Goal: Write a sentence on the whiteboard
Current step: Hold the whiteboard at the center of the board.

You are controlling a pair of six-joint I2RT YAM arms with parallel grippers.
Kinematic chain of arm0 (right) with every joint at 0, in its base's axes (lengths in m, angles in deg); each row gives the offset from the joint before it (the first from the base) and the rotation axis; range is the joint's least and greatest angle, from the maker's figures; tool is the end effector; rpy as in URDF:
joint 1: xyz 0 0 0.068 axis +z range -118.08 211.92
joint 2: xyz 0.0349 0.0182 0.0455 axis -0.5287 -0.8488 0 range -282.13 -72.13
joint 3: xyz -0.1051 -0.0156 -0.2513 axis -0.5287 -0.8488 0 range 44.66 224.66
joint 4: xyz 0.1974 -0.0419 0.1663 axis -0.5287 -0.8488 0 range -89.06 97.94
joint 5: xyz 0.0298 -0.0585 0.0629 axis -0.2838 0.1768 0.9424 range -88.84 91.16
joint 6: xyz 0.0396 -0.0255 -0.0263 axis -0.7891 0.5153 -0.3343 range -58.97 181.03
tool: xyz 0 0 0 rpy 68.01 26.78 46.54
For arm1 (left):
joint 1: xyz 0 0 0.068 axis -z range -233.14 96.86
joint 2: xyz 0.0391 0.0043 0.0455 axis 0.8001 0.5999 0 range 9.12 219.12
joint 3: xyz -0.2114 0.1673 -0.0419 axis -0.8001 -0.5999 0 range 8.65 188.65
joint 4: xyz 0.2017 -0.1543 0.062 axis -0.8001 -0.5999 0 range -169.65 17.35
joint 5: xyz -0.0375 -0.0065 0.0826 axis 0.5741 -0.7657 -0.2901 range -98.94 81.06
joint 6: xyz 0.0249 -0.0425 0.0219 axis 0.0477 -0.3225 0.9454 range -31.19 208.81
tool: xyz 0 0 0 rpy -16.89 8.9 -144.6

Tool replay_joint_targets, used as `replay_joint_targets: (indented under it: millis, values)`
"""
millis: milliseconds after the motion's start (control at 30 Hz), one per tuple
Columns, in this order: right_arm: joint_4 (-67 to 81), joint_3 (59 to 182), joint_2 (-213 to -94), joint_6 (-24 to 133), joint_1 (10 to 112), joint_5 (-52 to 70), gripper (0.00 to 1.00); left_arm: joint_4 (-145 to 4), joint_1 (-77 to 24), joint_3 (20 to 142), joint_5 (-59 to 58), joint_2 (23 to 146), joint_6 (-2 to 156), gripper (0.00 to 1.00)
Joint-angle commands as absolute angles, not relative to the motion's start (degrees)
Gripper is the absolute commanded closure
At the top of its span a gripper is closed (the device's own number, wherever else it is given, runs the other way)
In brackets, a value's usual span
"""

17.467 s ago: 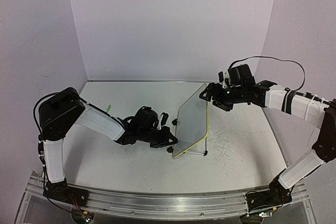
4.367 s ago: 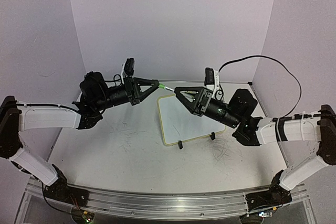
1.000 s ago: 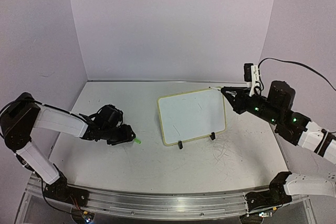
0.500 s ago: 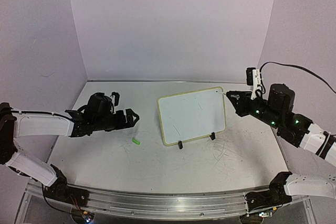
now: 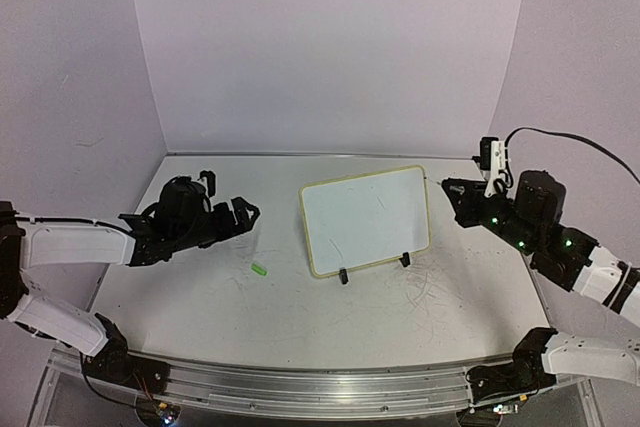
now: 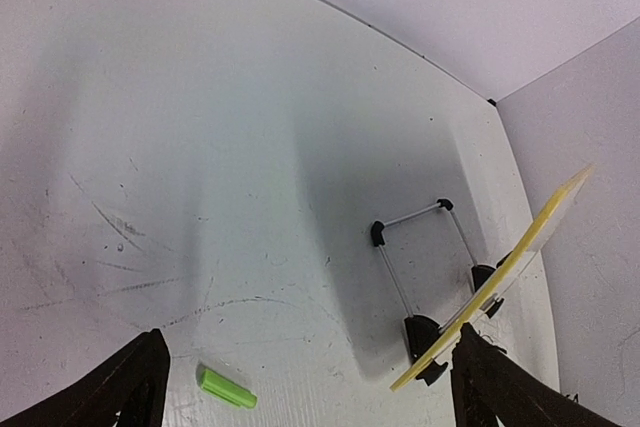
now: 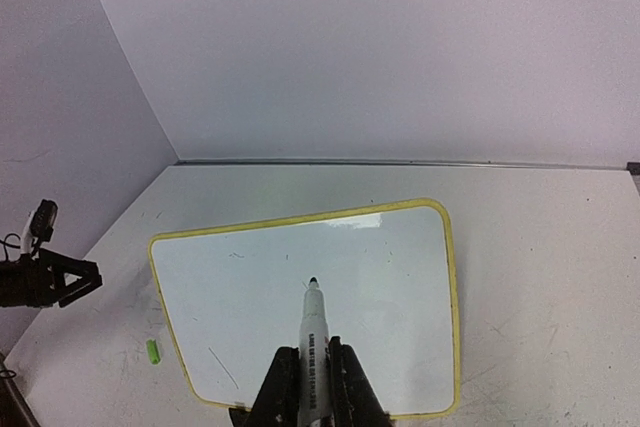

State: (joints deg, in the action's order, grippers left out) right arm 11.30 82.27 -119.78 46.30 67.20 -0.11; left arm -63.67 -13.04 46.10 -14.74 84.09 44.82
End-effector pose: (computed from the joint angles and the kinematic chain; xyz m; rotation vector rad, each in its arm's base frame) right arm 0.1659 0.1164 0.3122 -0.2914 1.7029 0.6325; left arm 0.2153 -0.1767 0.2146 -0.1387 2.1600 -0.7800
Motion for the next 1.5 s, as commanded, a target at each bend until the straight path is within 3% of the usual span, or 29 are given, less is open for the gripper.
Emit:
replay_joint_targets:
  millis: [0,267,433,633,1100,1467]
  values:
    - [12.35,85.56,-123.28,47.67,67.07,4.62,1.00,-55.22,-12.95,47.32,-8.39,88.29,45.68,0.01]
    - [17.91,86.35,-128.85,44.45,69.17,12.93,1.00,-36.68,-12.85,46.32,5.77,96.99,49.72,0.08]
    - [20.02,87.31,-132.23,43.64,75.75,10.58,1.00,-30.08,-12.43,46.14,10.73,101.07,49.61,0.11]
    - [19.80,90.27,-136.76,44.71,80.92,8.66,1.00,-29.23,-11.98,46.16,10.93,102.30,50.22,0.13]
    - [18.29,94.81,-140.26,54.37,82.02,7.42,1.00,-25.38,-11.63,49.48,16.22,107.75,50.56,0.21]
    - [17.25,95.30,-140.26,59.37,82.03,-2.89,1.00,-24.52,-11.63,48.48,15.19,107.61,50.91,0.22]
